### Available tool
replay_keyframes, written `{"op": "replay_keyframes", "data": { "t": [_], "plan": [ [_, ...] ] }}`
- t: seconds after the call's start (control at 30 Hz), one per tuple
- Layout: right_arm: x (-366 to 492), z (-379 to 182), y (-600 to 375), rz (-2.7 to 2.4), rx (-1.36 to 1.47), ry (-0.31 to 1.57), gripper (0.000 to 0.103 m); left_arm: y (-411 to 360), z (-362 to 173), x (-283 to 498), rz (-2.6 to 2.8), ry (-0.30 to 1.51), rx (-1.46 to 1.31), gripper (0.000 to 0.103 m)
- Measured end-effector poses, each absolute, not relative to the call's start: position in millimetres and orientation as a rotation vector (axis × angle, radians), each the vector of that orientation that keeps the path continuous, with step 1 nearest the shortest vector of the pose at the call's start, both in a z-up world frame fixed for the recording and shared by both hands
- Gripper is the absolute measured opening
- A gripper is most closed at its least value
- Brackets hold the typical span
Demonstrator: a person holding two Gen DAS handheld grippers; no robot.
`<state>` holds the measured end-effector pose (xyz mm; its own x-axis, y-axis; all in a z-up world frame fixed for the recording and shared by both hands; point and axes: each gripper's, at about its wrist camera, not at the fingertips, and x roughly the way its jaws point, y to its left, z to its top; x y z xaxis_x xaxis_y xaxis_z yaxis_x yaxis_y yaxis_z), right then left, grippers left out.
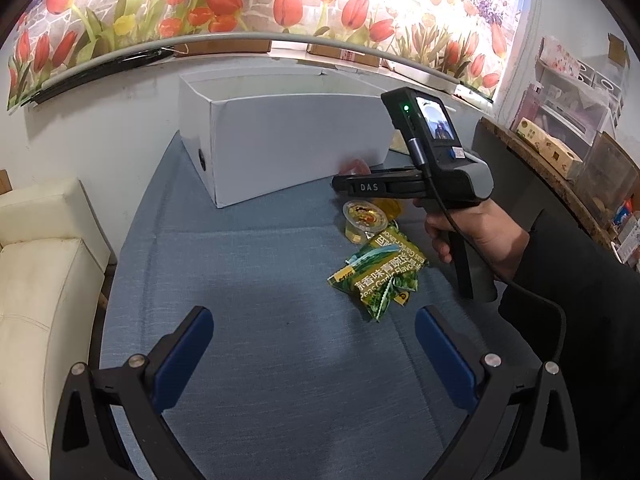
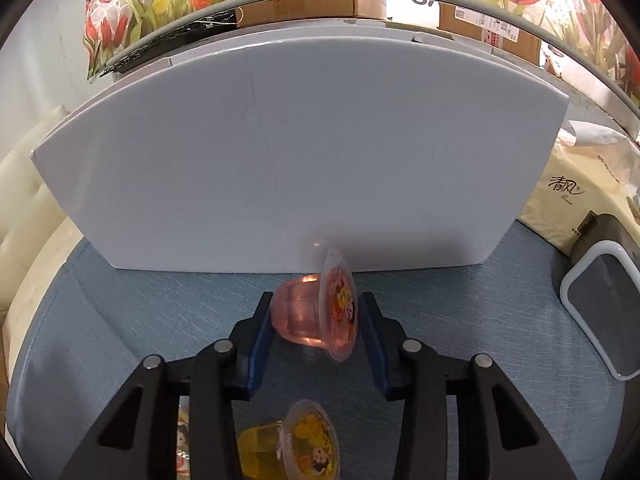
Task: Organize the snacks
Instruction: 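Grasp the pink jelly cup with the right gripper while the left grasps the green pea snack bag, then carry the pink cup and pea bag into the white box and release both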
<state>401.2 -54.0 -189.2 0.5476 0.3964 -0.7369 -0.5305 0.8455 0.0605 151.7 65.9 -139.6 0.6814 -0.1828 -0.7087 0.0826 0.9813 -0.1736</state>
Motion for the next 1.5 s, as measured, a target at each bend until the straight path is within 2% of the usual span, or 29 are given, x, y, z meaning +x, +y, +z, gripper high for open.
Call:
{"op": "replay_keyframes", "data": {
  "t": [0.27, 0.77, 0.9, 1.03, 1.1, 1.3, 1.5],
  "plan": [
    [381.0, -172.4, -89.1, 0.562, -0.150, 0.805, 0.045, 49.1, -153.2, 170.3, -0.172, 0.842, -0.079, 0.103],
    [292.3, -141.0, -199.2, 0.569, -0.025, 0.719, 0.045, -4.4, -189.1, 225.6, -0.207, 0.924, 0.043, 0.102],
    [282.9, -142.4, -208.2, 0.569, -0.020, 0.713, 0.045, -6.9, -194.4, 236.0, -0.225, 0.940, 0.018, 0.073],
    [279.7, -143.0, -213.5, 0.574, 0.001, 0.710, 0.045, -7.5, -191.3, 238.6, -0.259, 0.944, 0.022, 0.064],
    [278.2, -144.4, -214.2, 0.574, 0.004, 0.706, 0.045, -8.7, -188.2, 236.7, -0.271, 0.934, 0.031, 0.056],
    [273.7, -149.4, -209.2, 0.590, 0.027, 0.714, 0.045, -1.5, -181.1, 226.2, -0.308, 0.944, 0.005, 0.049],
    [269.5, -140.4, -192.7, 0.621, 0.016, 0.700, 0.045, 11.9, -148.2, 211.6, -0.325, 0.886, -0.027, 0.048]
  ]
}}
